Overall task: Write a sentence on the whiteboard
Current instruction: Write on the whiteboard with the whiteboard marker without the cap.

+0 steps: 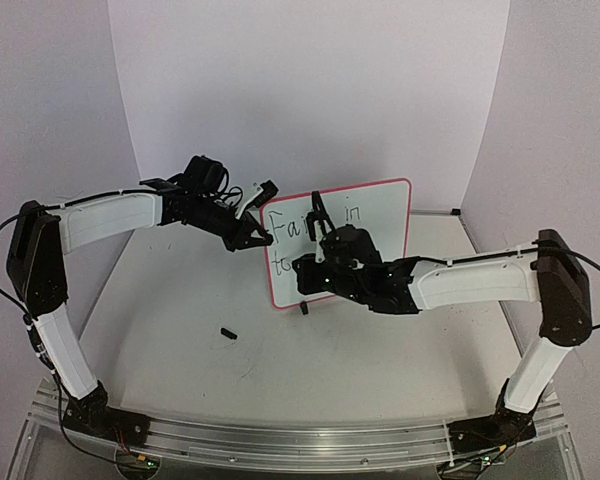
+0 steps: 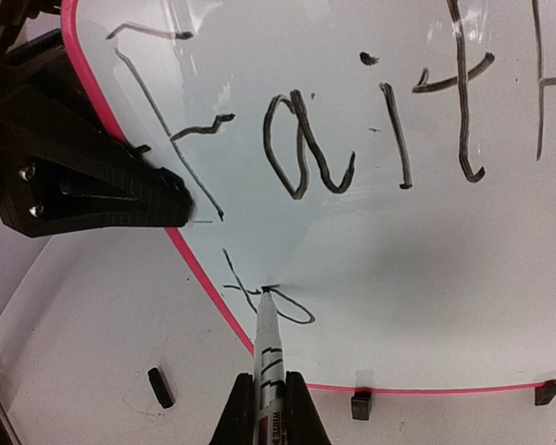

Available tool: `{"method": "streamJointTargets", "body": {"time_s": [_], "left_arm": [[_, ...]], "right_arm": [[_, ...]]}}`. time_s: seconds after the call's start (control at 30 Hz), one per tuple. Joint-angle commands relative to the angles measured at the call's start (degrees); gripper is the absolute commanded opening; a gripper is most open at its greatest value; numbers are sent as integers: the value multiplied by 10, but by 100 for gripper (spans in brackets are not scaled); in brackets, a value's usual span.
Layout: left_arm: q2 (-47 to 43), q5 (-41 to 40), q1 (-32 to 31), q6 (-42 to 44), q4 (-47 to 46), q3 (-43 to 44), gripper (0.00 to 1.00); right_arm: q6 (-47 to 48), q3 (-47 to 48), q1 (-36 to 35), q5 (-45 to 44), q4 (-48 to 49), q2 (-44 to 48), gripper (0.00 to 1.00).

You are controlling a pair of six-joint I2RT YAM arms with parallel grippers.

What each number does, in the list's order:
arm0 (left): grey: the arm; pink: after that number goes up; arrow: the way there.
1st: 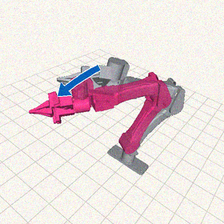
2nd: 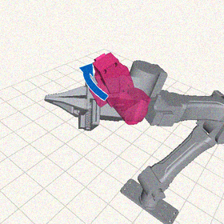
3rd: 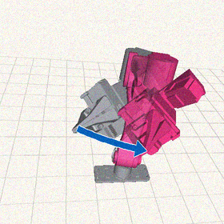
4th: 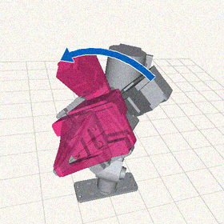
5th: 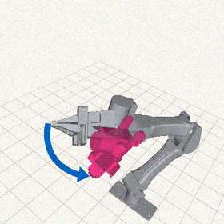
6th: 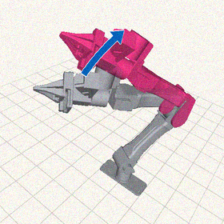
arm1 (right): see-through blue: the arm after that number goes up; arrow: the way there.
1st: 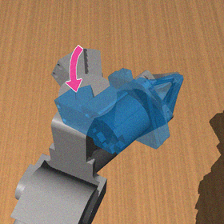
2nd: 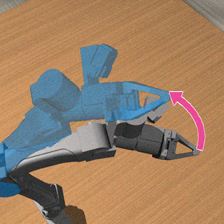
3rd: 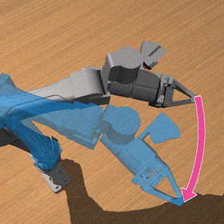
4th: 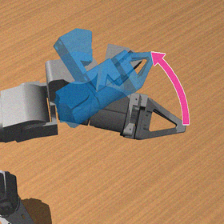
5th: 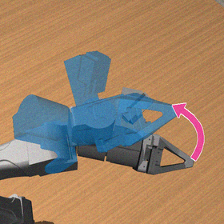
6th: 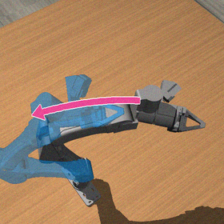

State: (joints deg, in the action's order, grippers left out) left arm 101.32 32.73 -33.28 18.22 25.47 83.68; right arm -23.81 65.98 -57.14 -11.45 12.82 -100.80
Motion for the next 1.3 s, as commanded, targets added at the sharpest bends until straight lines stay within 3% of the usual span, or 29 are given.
{"method": "streamJointTargets", "body": {"time_s": [0.0,0.33,1.27], "left_arm": [[5,-54,0,30,49,-3,0],[7,-52,0,29,50,-2,0],[7,-52,-1,29,50,-2,0]], "right_arm": [[-1,-9,3,5,20,47,0],[-24,-56,3,-17,9,67,0],[-7,0,12,-31,-7,-3,0]]}}
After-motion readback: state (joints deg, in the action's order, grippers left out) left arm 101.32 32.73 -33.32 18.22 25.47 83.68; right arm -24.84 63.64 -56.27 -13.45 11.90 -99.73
